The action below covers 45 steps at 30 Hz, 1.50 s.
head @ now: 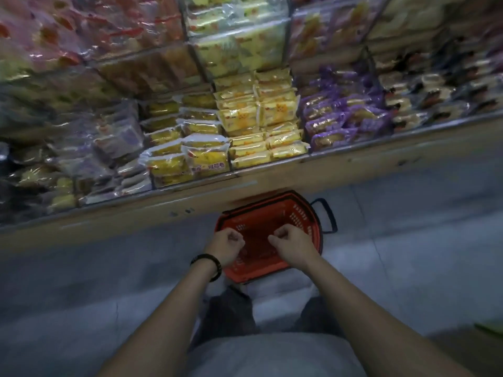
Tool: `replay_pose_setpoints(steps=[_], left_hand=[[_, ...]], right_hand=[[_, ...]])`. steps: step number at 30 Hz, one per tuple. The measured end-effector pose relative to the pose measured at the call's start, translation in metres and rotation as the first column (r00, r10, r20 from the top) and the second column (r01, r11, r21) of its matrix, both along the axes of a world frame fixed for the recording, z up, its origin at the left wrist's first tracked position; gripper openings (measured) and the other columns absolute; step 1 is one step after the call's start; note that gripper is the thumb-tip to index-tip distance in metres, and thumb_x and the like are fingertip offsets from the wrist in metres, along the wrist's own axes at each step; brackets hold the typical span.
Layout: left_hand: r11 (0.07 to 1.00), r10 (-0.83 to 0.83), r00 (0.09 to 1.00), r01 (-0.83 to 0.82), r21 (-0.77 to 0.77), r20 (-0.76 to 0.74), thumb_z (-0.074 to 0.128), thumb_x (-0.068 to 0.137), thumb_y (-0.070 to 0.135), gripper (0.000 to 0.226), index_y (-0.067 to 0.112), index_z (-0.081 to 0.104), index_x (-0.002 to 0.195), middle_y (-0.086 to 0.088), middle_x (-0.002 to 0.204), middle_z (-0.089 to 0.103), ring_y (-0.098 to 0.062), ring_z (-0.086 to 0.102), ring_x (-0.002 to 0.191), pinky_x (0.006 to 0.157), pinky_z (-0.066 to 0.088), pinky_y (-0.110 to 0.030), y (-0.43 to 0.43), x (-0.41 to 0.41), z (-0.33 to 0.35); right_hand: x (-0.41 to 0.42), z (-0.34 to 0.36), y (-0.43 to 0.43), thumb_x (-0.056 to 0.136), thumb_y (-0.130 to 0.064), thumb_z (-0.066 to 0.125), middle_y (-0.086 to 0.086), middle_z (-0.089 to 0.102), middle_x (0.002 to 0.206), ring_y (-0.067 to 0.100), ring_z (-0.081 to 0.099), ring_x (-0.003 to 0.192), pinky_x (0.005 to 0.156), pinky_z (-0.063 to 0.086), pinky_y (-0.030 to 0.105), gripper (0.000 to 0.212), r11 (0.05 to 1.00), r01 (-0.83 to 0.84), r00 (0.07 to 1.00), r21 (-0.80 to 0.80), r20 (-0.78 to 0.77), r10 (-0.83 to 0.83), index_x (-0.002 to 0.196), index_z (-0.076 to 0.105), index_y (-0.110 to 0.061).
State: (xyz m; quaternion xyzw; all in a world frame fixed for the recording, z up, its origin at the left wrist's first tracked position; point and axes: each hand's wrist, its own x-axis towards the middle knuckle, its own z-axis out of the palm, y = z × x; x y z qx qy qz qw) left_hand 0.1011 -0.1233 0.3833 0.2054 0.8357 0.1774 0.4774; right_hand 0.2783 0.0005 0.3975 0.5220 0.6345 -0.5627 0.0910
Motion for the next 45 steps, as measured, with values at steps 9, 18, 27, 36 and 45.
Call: replay_pose_setpoints(steps=[9, 18, 27, 36, 45], left_hand=[[0.935, -0.331, 0.938, 0.34, -0.103, 0.1, 0.063, 0.102, 0.018, 0.027, 0.02, 0.057, 0.128, -0.004, 0.129, 0.059, -0.024, 0.064, 0.111, 0.098, 0.056, -0.044, 0.02, -0.078, -0.126], [0.791, -0.573, 0.818, 0.533, -0.302, -0.057, 0.068, 0.091, 0.048, 0.079, 0.026, 0.033, 0.158, 0.0, 0.146, 0.054, -0.034, 0.059, 0.126, 0.096, 0.048, -0.036, 0.065, -0.125, -0.292], [0.85, -0.502, 0.839, 0.435, -0.297, -0.209, 0.061, 0.095, 0.051, 0.08, 0.049, 0.014, 0.16, -0.012, 0.162, 0.028, -0.042, 0.049, 0.135, 0.112, 0.045, -0.051, 0.074, -0.13, -0.391], [0.833, -0.54, 0.828, 0.5, -0.238, -0.152, 0.053, 0.076, 0.062, 0.075, 0.063, 0.03, 0.147, -0.006, 0.15, 0.052, -0.035, 0.061, 0.125, 0.106, 0.052, -0.052, 0.124, -0.123, -0.45], [0.596, -0.803, 0.555, 0.735, -0.323, -0.219, 0.034, 0.112, 0.037, 0.069, 0.033, -0.011, 0.165, -0.007, 0.175, -0.001, -0.032, 0.011, 0.16, 0.129, 0.018, -0.046, 0.243, 0.039, -0.414]], right_hand=[[-0.02, -0.127, -0.079, 0.091, -0.044, 0.068, 0.009, 0.076, 0.094, 0.03, 0.074, 0.09, 0.084, 0.061, 0.046, 0.028, 0.884, 0.435, 0.892, -0.172, 0.212, -0.398, 0.087, 0.069, -0.017], [-0.001, -0.349, -0.159, 0.082, -0.048, 0.063, 0.014, 0.073, 0.116, 0.035, 0.071, 0.107, 0.095, 0.059, 0.052, 0.063, 0.642, 0.724, 0.671, -0.251, 0.472, -0.572, 0.137, 0.056, -0.019], [-0.044, -0.423, -0.158, 0.102, -0.045, 0.058, 0.006, 0.071, 0.111, 0.027, 0.068, 0.096, 0.092, 0.058, 0.043, 0.036, 0.408, 0.879, 0.477, -0.247, 0.483, -0.734, 0.123, 0.06, -0.015], [0.001, -0.43, -0.145, 0.107, -0.035, 0.051, -0.001, 0.064, 0.088, 0.018, 0.06, 0.077, 0.075, 0.047, 0.033, 0.018, 0.283, 0.942, 0.335, -0.181, 0.438, -0.834, 0.103, 0.055, -0.018], [0.127, -0.429, -0.052, 0.11, -0.037, 0.046, 0.0, 0.063, 0.095, 0.028, 0.062, 0.096, 0.085, 0.042, 0.033, 0.024, 0.301, 0.953, 0.298, -0.04, 0.313, -0.902, 0.118, 0.057, -0.017]])
